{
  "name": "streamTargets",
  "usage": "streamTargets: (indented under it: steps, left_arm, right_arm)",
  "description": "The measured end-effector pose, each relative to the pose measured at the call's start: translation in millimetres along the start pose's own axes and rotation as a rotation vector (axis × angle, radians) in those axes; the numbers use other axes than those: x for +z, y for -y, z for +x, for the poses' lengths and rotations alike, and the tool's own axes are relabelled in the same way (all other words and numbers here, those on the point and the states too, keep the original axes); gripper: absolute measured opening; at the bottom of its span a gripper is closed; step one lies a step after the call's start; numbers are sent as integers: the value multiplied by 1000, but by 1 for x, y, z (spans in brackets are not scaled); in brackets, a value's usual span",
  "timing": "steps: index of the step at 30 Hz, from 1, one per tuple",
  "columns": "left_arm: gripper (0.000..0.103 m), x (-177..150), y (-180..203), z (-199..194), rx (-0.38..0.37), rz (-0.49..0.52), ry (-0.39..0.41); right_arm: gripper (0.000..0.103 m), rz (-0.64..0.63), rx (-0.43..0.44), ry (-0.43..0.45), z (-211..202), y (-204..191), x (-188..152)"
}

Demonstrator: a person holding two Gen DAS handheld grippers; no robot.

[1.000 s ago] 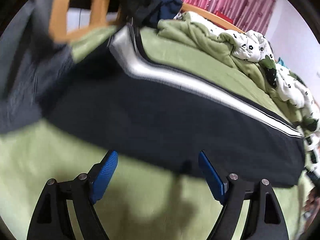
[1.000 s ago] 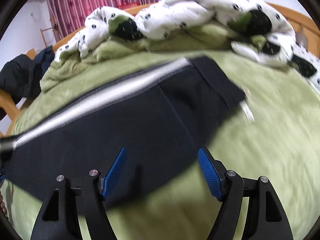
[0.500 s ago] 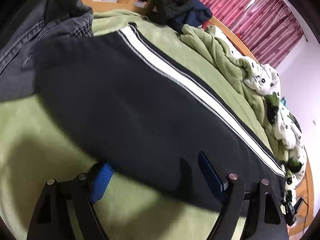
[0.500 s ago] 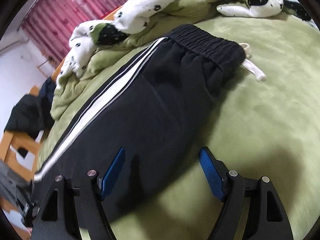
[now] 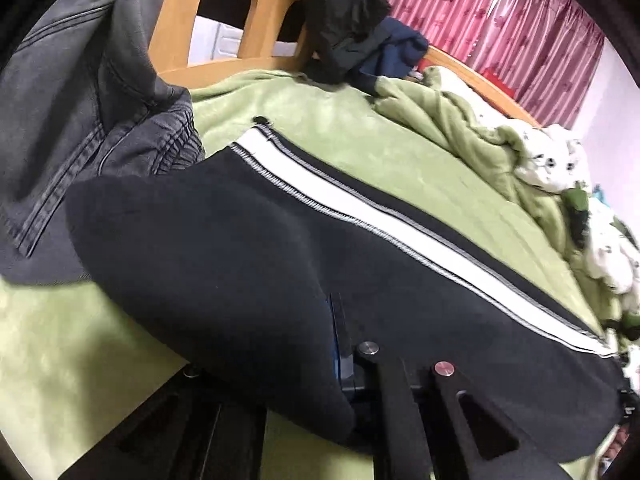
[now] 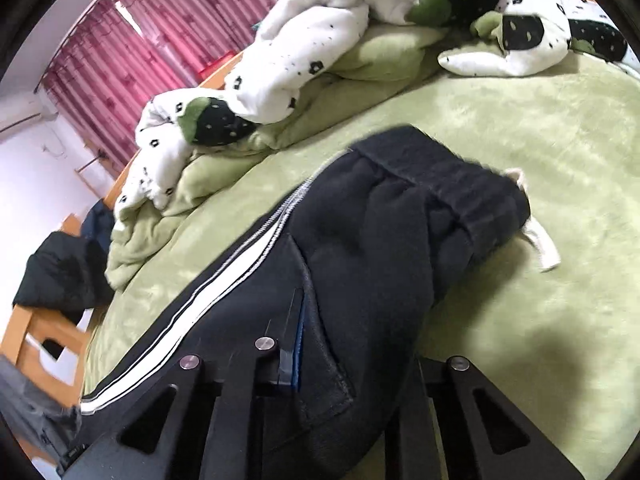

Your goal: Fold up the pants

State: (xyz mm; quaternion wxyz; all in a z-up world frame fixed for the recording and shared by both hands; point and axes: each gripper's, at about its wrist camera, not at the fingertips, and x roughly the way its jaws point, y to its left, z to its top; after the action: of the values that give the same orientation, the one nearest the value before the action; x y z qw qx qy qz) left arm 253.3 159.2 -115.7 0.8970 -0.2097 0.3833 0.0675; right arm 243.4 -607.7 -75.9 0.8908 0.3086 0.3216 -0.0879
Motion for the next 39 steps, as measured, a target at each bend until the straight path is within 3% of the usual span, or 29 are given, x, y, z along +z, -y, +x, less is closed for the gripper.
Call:
streamTargets:
  steps: [6, 12, 15, 18, 19, 20, 22, 27, 32, 33, 34, 36, 39]
  left_arm:
    - [10, -56, 19, -57, -27, 140, -85]
    - [11, -123, 20, -98, -96, 167, -145]
    - [12, -144, 25, -100, -65, 214, -147]
    - [17, -152, 22, -100, -43, 232, -129]
    - [24, -154, 21, -103, -23, 230, -125]
    - [39, -154, 22, -105, 7, 229, -123]
    - [60, -158, 20, -116, 61, 241, -110]
    - [67, -169, 10, -141, 103, 313, -97]
    - [70, -168, 8, -155, 149, 304, -75]
    - [70, -168, 10, -157, 158, 301, -69]
    - [70, -165, 13, -161, 168, 302, -57]
    - [70, -162, 15, -169, 169, 319, -31]
    - [70, -153, 24, -181, 177, 370, 16]
  right_arm:
    - [16, -11, -21, -11, -77, 41, -12]
    - [16, -6, -49, -32, -152, 117, -45]
    - [17, -12, -60, -42, -166, 142, -57]
    - [25, -33, -79, -64, -159, 150, -72]
    - [32, -37, -95, -70, -158, 151, -77]
    - [37, -30, -109, -61, -161, 154, -85]
    - [55, -8, -111, -26, -174, 161, -95]
    - [70, 94, -96, 32, -180, 182, -87]
    - [71, 309, -38, 18, -146, 206, -59]
    - [64, 332, -51, 16, -143, 206, -55]
    - [46, 334, -78, 26, -144, 203, -47]
    - [40, 235, -74, 59, -155, 192, -29]
    - [39, 138, 3, 123, -186, 184, -3]
